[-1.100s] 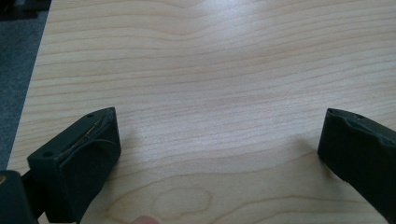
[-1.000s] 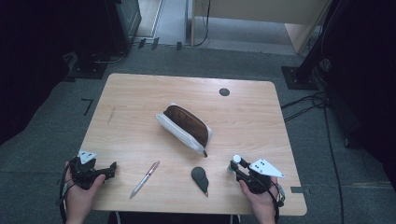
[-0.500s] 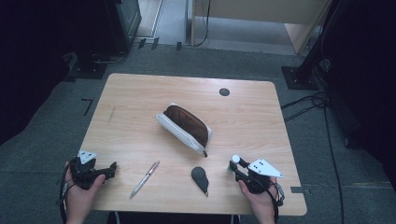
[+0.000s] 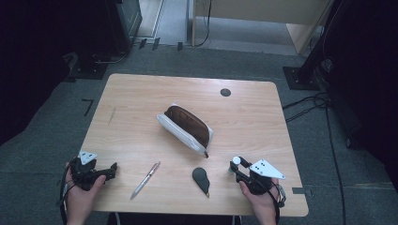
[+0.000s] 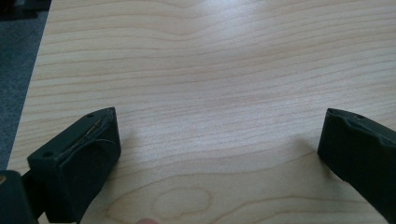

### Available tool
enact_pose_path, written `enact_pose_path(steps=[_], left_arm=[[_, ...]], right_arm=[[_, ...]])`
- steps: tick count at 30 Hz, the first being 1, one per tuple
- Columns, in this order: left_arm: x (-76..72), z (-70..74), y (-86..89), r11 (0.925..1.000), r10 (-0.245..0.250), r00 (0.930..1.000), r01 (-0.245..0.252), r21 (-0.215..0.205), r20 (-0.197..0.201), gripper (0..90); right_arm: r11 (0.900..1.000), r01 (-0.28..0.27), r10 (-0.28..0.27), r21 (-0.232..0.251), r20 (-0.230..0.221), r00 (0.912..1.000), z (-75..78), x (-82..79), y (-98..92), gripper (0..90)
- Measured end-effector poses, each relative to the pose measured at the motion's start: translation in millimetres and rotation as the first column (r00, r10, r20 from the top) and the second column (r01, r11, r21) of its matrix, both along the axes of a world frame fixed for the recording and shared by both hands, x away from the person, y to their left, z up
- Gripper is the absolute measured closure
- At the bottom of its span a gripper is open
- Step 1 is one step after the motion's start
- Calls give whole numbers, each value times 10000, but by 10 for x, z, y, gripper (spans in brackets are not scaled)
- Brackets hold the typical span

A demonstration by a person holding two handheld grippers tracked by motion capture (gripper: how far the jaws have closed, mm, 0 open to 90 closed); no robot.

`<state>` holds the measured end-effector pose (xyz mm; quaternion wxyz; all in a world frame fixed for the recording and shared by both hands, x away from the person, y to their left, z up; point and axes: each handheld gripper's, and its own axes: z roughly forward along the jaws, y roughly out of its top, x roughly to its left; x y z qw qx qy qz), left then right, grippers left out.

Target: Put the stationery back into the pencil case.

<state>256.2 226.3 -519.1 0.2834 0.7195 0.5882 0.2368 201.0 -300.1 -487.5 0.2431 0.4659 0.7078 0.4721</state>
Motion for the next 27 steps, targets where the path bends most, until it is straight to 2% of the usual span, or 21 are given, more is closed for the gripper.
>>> enact_pose_path(steps=[3, 6, 7, 9, 12, 14, 27], left_arm=[[0, 0, 0, 10000, 1, 10000, -1, -1, 2, 0], [0, 0, 0, 10000, 0, 10000, 0, 0, 1, 0], [0, 0, 0, 10000, 1, 10000, -1, 0, 1, 0], [0, 0, 0, 10000, 3, 10000, -3, 0, 2, 0], [0, 0, 0, 10000, 2, 10000, -2, -2, 3, 0], [0, 0, 0, 10000, 1, 10000, -1, -1, 2, 0], [0, 0, 0, 10000, 2, 10000, -2, -3, 3, 0]], right_arm=[[10000, -9, 9, -22, -44, 10000, -1, 3, 13, 616], [9997, 72, -71, -214, 57, 10000, -1, 9, 33, 643], [9988, 139, -133, -476, 131, 9998, 9, 13, 47, 650], [9985, 222, -219, -504, 49, 9997, 20, 22, 51, 652], [9987, 271, -271, -435, 7, 9996, 32, 36, 51, 652], [9996, 213, -211, -204, 73, 9997, 67, 48, 44, 652], [10000, 22, -20, -58, 358, 9994, 276, 104, 100, 652]])
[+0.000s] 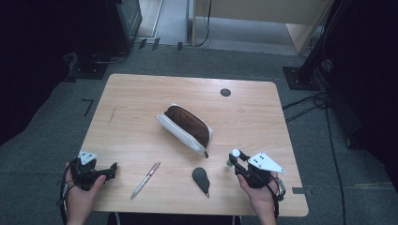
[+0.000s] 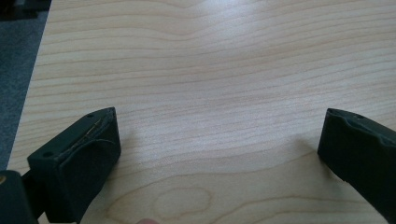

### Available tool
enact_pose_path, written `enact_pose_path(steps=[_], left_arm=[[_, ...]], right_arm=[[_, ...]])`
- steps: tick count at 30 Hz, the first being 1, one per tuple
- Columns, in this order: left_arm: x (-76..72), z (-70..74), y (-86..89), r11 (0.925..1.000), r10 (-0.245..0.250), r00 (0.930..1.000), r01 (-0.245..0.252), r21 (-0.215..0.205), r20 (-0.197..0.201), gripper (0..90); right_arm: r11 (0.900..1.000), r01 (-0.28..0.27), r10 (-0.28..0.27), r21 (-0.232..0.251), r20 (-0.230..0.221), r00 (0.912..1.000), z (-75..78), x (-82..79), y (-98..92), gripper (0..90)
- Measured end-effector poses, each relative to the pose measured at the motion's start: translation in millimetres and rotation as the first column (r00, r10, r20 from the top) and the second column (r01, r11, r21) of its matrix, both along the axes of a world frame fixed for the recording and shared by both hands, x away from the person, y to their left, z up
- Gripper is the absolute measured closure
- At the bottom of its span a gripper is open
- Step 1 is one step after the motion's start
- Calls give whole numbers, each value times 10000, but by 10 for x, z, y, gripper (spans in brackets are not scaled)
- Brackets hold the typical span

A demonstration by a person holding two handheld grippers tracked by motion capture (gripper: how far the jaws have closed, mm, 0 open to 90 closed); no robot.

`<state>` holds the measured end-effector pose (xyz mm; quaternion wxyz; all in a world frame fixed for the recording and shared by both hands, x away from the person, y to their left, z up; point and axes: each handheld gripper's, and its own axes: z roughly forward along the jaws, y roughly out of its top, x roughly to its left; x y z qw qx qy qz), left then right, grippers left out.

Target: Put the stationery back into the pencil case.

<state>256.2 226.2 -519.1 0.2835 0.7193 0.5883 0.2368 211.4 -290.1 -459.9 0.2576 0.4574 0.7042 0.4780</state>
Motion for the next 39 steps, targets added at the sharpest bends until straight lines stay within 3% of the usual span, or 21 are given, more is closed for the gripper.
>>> enact_pose_path(steps=[23, 39], left_arm=[[0, 1, 1, 10000, -9, 10000, 9, 7, -7, 0], [0, 1, 2, 10000, -15, 10000, 15, 14, -9, 0]], right_arm=[[9978, -668, 664, 59, 548, 9963, 387, 258, 253, 652], [9898, -1425, 1417, 26, 874, 9860, 628, 557, 578, 653]])
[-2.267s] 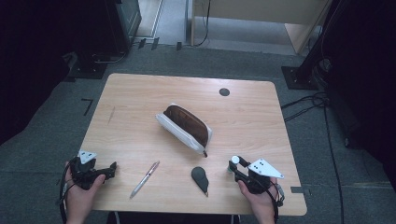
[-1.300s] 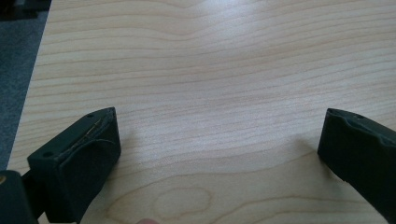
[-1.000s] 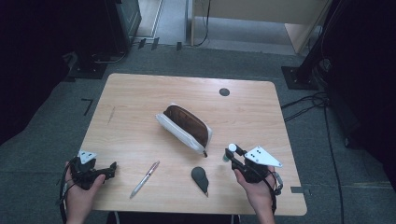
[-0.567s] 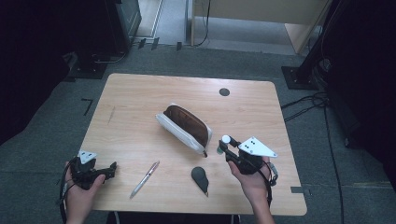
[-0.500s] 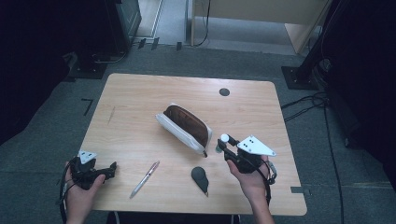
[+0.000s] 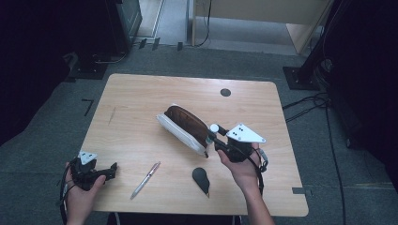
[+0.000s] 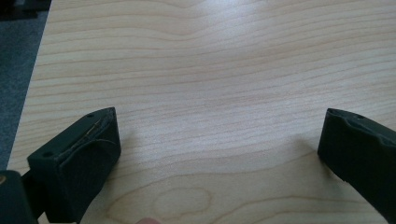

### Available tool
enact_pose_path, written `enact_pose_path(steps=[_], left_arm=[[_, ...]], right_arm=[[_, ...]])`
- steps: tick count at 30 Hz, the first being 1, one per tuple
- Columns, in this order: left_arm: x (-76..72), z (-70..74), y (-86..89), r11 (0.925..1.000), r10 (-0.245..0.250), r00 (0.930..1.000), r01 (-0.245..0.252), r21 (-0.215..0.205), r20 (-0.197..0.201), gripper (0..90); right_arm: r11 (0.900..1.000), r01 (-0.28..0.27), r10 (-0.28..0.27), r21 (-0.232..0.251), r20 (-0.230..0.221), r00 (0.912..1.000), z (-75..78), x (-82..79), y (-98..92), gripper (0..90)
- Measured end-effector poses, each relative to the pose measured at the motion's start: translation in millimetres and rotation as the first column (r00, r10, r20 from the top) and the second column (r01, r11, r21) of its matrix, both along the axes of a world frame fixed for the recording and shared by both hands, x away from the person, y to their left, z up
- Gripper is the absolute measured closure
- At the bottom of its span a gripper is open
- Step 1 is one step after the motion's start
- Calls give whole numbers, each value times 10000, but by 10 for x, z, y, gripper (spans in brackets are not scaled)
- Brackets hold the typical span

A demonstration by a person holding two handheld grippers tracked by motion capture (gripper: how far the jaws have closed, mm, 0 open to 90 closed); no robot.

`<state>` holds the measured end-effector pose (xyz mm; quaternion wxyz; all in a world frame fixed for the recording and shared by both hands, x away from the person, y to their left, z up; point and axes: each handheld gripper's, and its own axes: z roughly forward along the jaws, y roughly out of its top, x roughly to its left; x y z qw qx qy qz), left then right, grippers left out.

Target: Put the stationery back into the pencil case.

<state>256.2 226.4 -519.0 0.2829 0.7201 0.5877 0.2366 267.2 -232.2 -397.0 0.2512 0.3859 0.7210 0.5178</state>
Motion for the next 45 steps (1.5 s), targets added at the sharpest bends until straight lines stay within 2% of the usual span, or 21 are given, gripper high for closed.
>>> enact_pose_path(steps=[6, 13, 20, 23, 32, 35, 37, 43, 45], left_arm=[[0, 0, -1, 10000, 12, 10000, -12, -7, 12, 0], [0, -1, -1, 10000, 11, 10000, -11, -4, 15, 0], [1, -1, -1, 10000, 17, 10000, -17, -3, 19, 0], [1, -1, -1, 10000, 15, 10000, -15, -6, 17, 0], [1, -1, -1, 10000, 11, 10000, -11, -10, 14, 0], [1, -1, -1, 10000, 12, 10000, -12, -13, 11, 0], [-1, 1, 1, 10000, -12, 10000, 12, 13, -7, 0], [-1, 1, 1, 10000, -10, 10000, 10, 13, -2, 0], [-1, 1, 1, 10000, -10, 10000, 10, 11, -3, 0]], right_arm=[[9999, -156, 156, 17, -76, 9998, -11, 100, 126, 652], [9999, -68, 64, -115, -304, 9995, -66, 252, 185, 652], [9995, -122, 99, -305, -744, 9972, -185, 380, 259, 650], [9991, 39, -77, -429, -890, 9960, -229, 418, 279, 649], [9986, -192, 125, -499, -1318, 9912, -321, 492, 312, 643], [9990, -197, 144, -399, -1293, 9915, -332, 500, 309, 652], [9994, -166, 130, -291, -1214, 9925, -316, 495, 298, 700], [9995, -148, 118, -269, -1095, 9939, -294, 483, 284, 709], [9997, -173, 151, -197, -1063, 9942, -273, 452, 253, 744]])
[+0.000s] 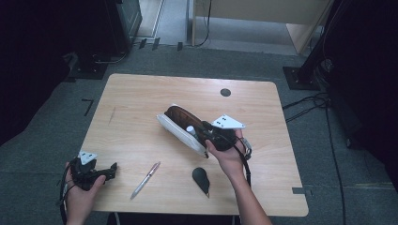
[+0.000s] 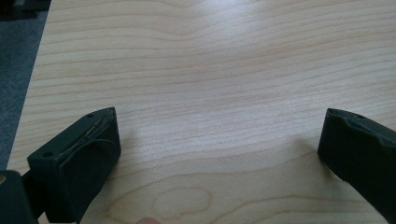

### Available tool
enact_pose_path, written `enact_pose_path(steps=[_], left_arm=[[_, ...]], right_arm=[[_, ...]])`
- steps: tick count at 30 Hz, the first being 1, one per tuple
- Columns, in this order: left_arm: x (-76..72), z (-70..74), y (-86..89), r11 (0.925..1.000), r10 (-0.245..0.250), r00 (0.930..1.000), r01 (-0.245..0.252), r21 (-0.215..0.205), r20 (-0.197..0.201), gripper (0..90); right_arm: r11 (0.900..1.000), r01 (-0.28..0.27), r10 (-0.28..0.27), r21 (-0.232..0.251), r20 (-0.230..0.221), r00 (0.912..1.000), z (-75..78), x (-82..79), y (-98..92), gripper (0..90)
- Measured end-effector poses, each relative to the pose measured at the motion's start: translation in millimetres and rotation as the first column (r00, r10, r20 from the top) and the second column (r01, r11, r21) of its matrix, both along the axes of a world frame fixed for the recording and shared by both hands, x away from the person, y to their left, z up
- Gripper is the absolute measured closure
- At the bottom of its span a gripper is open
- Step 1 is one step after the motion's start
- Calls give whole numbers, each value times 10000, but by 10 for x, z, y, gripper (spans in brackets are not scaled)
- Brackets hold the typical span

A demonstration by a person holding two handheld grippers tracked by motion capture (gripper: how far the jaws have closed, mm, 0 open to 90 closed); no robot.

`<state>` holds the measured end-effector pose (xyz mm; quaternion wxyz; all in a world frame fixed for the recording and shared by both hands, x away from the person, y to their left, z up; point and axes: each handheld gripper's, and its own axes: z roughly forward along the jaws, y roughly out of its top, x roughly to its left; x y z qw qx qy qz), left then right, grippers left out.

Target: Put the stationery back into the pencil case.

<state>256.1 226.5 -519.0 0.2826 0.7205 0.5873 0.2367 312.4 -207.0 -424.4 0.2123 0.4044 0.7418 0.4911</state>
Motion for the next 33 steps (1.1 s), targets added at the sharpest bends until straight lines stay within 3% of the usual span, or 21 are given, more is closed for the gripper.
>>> enact_pose_path(steps=[6, 14, 24, 29, 33], left_arm=[[0, -1, 0, 10000, -16, 10000, 16, -10, 3, 0], [0, 0, 0, 10000, -21, 10000, 21, -8, -3, 0], [-1, 0, 1, 10000, -26, 10000, 26, -3, -9, 0], [-1, 0, 1, 10000, -25, 10000, 25, -2, -9, 0], [-1, 0, 0, 10000, -24, 10000, 24, -4, -5, 0]], right_arm=[[9999, -115, 115, 14, 25, 9999, -16, -66, -45, 788], [9997, -46, 42, 225, 205, 9998, 10, -225, -124, 771], [9987, 91, -104, 511, 264, 9996, 32, -469, -239, 673], [9962, 239, -254, 833, 177, 9995, -34, -630, -303, 625], [9975, 302, -308, 636, 86, 9995, -115, -746, -327, 575]])
